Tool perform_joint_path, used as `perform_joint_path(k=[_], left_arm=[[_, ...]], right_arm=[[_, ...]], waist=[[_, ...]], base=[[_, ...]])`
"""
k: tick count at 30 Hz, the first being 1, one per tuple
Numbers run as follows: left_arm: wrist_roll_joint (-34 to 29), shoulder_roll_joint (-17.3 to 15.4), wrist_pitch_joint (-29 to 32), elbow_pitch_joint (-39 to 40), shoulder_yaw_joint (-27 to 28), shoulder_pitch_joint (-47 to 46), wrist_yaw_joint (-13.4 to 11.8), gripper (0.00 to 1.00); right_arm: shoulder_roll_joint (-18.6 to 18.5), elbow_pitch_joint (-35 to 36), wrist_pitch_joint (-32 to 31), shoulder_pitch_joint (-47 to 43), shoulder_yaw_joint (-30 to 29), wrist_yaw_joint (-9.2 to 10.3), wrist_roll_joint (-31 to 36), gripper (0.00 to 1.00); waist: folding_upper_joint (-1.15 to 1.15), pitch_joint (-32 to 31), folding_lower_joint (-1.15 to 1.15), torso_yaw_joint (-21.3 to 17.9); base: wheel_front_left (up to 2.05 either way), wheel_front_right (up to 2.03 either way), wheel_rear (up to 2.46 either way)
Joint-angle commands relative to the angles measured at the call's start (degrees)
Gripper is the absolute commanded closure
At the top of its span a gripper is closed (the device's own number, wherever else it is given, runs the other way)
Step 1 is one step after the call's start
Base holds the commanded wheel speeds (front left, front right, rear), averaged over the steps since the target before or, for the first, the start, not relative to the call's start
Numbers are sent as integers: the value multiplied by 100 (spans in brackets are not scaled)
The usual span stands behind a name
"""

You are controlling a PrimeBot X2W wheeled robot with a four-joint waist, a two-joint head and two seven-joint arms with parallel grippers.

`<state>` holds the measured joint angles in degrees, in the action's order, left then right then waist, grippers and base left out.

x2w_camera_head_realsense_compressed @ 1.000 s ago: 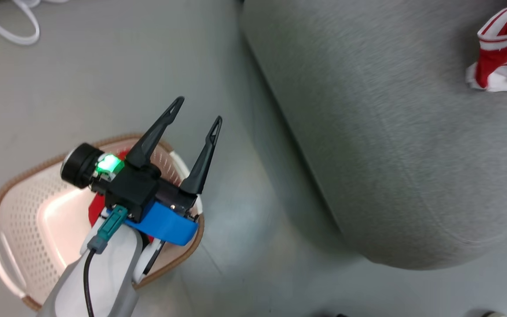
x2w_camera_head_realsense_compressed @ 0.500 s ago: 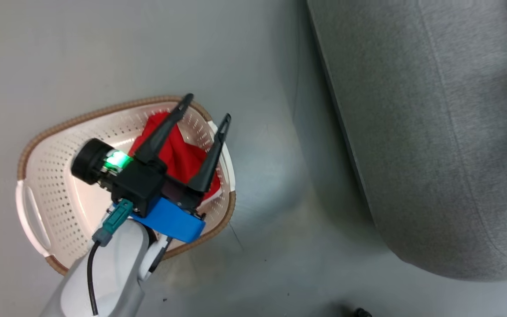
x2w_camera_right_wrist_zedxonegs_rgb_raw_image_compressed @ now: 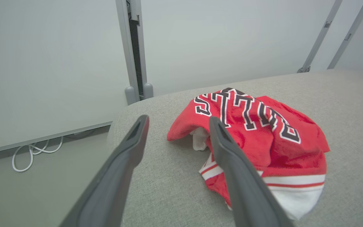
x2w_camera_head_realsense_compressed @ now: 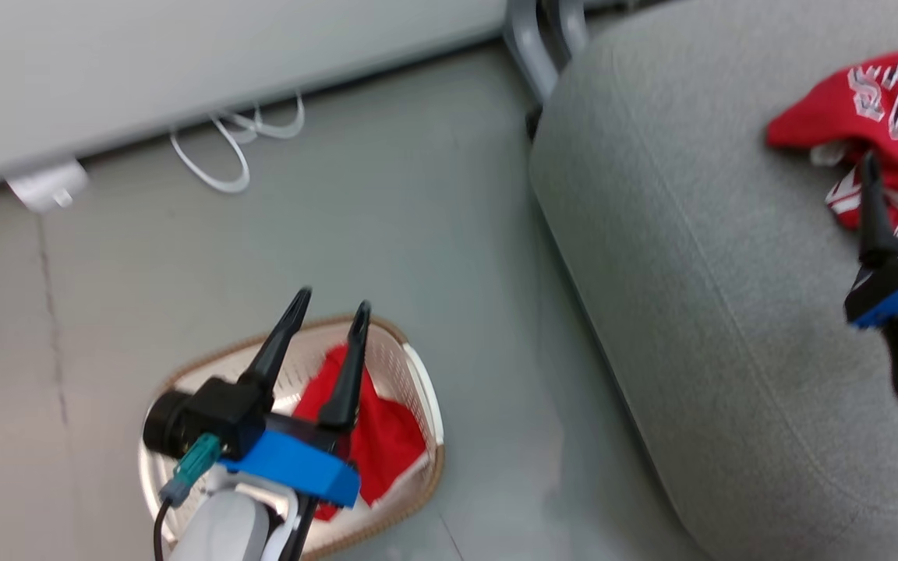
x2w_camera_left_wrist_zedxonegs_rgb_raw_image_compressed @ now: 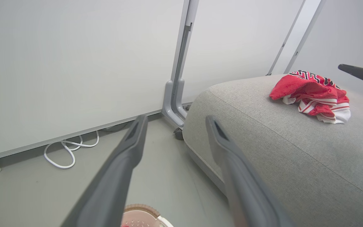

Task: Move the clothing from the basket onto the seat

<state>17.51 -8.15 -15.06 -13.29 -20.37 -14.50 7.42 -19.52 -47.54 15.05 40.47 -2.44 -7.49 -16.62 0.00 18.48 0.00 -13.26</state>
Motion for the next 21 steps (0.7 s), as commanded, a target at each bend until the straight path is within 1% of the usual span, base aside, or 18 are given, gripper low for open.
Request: perform_joint_path(k=[1, 4, 11, 17, 21], left_arm=[[-9, 31, -16, -54, 95, 177, -14, 0], [-36, 105, -16, -204, 340, 455, -13, 0], [-131, 201, -16, -492, 843, 962, -14, 0], [-187, 241, -16, -629, 1253, 1150, -24, 0], [-213, 270, -16, -640, 1537, 1173, -35, 0]], right_arm=[[26, 94, 18, -243, 26, -1, -1, 0], [195, 477, 14, -727, 147, -1, 51, 0], [623, 1383, -123, -1840, 262, -1, 189, 0], [1014, 2162, -350, -2634, 224, -1, 362, 0], [1271, 2613, -490, -2986, 288, -2, 494, 0]], waist=[[0, -849, 0, 201], [0, -1205, 0, 325], [0, -1774, 0, 638], [0, -1861, 0, 919], [0, -1855, 0, 1087]], base=[[0, 0, 0], [0, 0, 0], [0, 0, 0], [0, 0, 0], [0, 0, 0]])
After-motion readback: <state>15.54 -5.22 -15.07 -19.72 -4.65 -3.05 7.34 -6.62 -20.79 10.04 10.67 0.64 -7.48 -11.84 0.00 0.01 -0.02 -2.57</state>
